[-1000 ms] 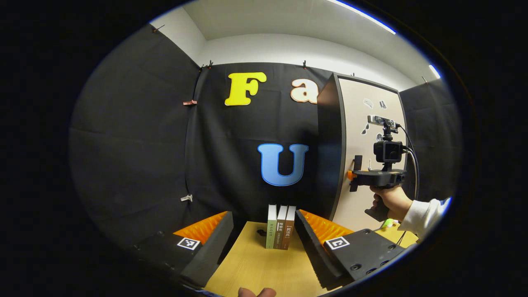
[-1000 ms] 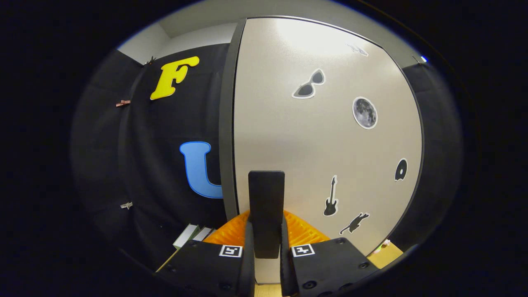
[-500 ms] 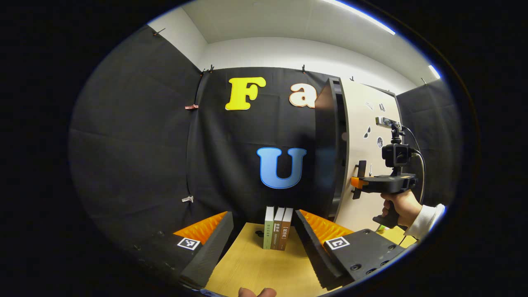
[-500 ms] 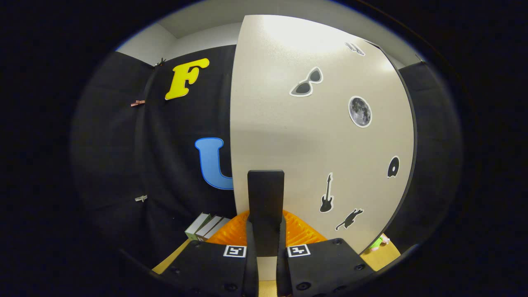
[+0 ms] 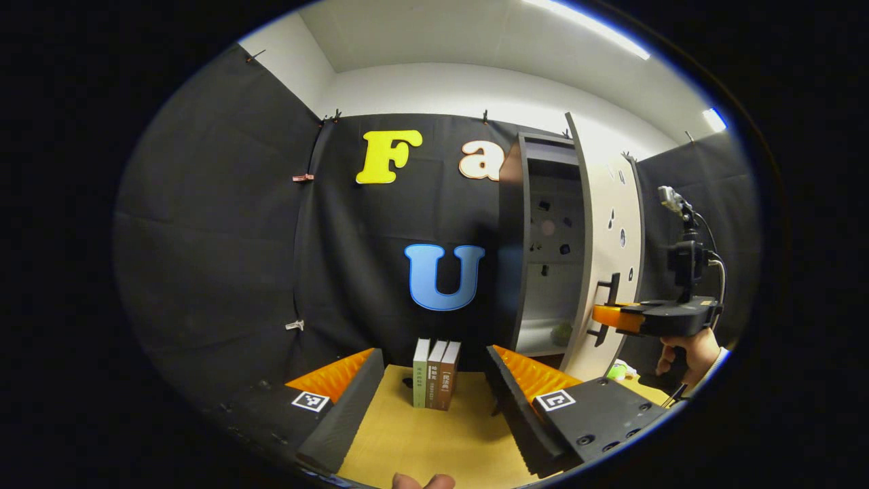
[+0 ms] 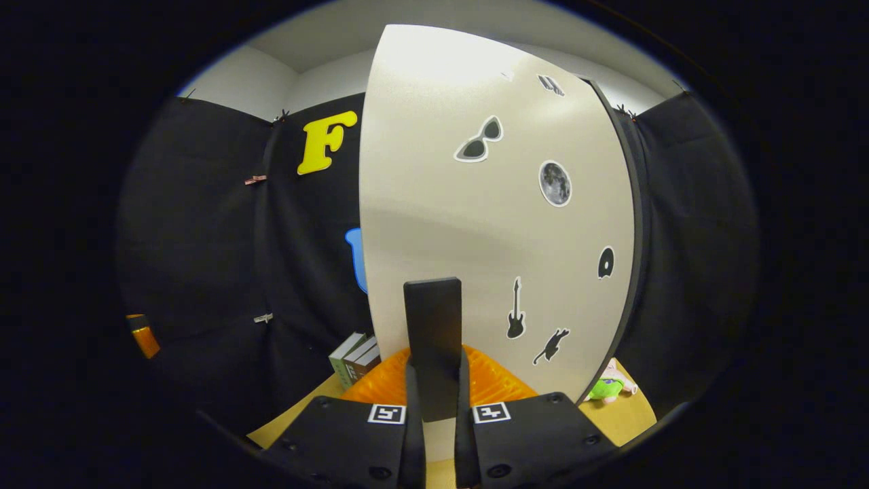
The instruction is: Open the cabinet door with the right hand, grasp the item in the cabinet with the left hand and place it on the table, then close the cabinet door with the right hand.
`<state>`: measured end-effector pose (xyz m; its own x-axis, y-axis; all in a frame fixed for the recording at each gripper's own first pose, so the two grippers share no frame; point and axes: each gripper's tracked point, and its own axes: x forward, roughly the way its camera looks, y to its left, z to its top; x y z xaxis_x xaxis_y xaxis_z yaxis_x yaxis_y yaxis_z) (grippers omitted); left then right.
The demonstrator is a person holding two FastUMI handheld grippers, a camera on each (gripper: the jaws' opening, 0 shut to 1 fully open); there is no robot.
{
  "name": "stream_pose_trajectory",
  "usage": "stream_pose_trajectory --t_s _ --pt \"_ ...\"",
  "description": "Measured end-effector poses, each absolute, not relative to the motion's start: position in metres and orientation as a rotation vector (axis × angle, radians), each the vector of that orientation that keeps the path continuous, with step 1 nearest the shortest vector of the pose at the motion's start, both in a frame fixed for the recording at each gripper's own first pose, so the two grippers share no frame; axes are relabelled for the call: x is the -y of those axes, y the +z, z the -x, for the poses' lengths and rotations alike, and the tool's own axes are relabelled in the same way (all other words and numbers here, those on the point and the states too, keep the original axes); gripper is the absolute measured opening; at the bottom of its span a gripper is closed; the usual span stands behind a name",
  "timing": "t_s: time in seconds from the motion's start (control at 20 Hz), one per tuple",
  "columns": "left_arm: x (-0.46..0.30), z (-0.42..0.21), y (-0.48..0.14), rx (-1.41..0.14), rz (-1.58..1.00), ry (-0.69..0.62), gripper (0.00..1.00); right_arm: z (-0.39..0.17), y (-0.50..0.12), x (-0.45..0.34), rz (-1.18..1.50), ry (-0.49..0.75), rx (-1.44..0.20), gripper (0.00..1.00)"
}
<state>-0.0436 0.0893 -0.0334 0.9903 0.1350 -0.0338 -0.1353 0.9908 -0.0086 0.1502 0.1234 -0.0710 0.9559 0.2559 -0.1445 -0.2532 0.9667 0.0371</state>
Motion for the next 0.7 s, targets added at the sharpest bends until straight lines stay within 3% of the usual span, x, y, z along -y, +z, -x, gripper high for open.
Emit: stream_pose_trajectory --t_s 0.45,0.7 --pt "-0.054 0.039 -0.034 -0.032 0.025 0.092 0.95 -0.116 -0.065 -0.078 -0.033 0.231 -0.161 0.21" --pt "-0.039 0.027 -0.034 -0.028 0.028 0.064 0.95 -0.105 -0.062 -0.048 0.012 0.152 -0.165 0.2"
